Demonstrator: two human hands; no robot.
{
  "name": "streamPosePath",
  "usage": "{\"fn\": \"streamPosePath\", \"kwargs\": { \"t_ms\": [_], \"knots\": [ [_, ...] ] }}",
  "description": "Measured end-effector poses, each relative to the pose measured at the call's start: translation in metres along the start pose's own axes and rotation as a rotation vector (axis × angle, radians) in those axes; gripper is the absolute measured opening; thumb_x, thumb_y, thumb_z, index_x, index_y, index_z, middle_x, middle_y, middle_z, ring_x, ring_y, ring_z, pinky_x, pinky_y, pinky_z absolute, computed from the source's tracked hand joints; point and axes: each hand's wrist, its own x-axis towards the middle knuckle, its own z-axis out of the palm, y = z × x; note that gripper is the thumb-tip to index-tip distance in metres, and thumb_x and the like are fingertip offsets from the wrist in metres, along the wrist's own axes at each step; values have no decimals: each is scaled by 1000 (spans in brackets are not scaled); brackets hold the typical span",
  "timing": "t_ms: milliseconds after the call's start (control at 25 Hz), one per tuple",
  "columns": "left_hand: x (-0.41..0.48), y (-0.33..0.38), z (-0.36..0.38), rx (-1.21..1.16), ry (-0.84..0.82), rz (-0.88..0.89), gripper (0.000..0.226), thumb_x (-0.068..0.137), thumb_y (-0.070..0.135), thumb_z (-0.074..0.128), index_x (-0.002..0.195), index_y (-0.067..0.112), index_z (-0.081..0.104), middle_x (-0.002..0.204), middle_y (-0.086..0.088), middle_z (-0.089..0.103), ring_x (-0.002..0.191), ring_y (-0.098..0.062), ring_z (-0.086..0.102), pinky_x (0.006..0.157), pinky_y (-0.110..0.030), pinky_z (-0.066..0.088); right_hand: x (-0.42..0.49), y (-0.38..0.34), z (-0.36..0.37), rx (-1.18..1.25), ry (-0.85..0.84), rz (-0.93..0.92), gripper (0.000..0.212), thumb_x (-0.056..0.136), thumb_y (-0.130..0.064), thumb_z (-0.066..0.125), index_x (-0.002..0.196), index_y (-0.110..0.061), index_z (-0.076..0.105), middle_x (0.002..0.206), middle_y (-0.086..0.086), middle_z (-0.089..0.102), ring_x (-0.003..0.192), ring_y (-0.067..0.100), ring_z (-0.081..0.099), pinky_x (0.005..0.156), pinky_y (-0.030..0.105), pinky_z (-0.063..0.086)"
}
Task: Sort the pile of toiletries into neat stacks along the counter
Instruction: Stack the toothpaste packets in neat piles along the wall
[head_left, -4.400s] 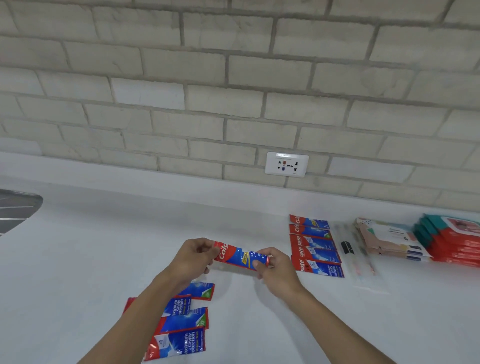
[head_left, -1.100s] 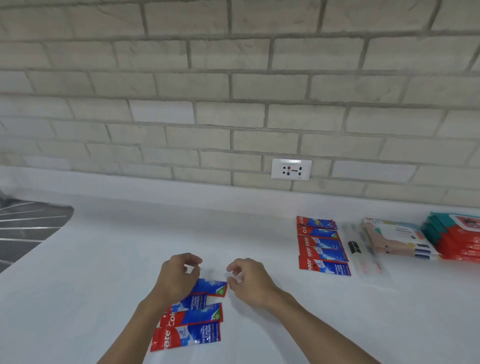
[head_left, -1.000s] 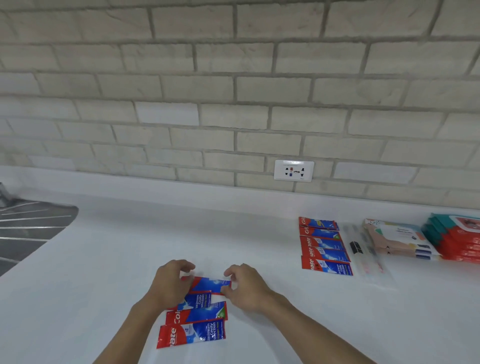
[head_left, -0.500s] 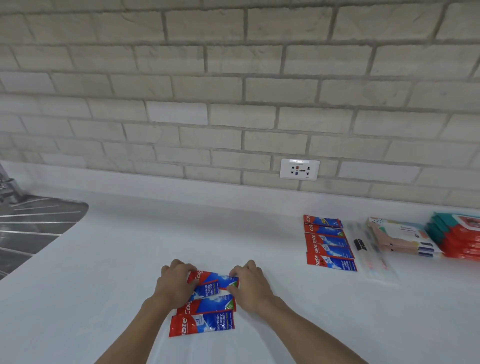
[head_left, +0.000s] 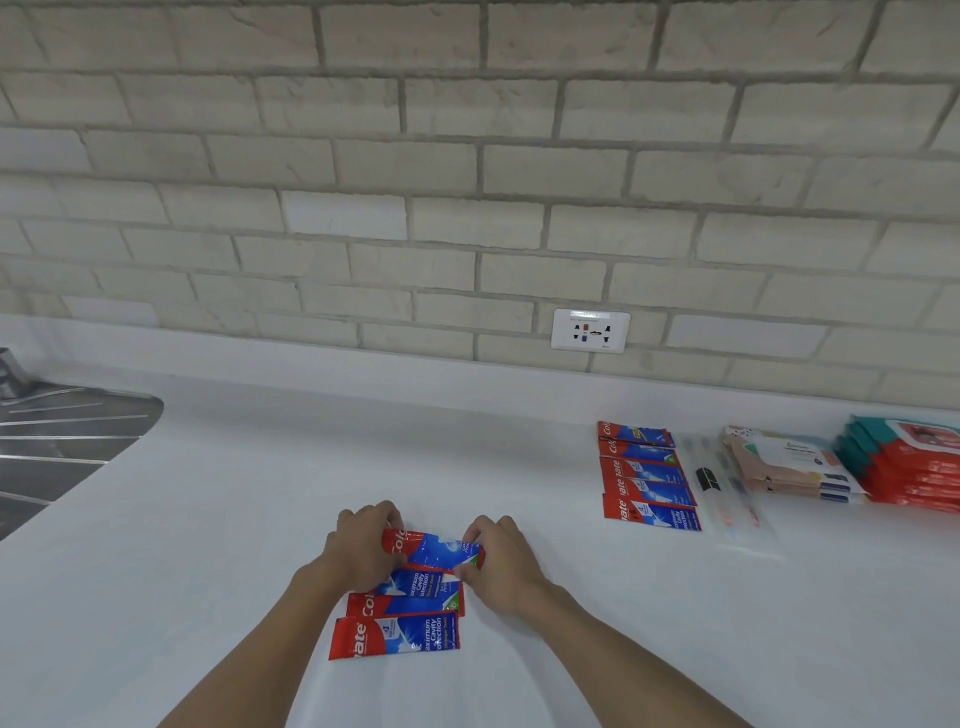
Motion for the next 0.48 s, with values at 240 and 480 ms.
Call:
{"fn": "streamPosePath", "kwargs": {
  "t_ms": [240,480],
  "knots": [
    [-2,12,-5,-192,109,106,18,86,22,68,98,20,55,102,4,64,91,-11,63,72,-23,56,2,8,-4,114,48,42,22,94,-26,61,113,-15,56,121,5,62,93,9,53,57,6,36],
    [2,31,-13,-311,82,181,14,85,16,70,93,17,59,92,6,67,87,-10,65,64,-13,51,5,23,-23,260,89,89,10,91,-24,65,99,-22,60,109,5,66,91,10,58,55,5,38]
  ]
}}
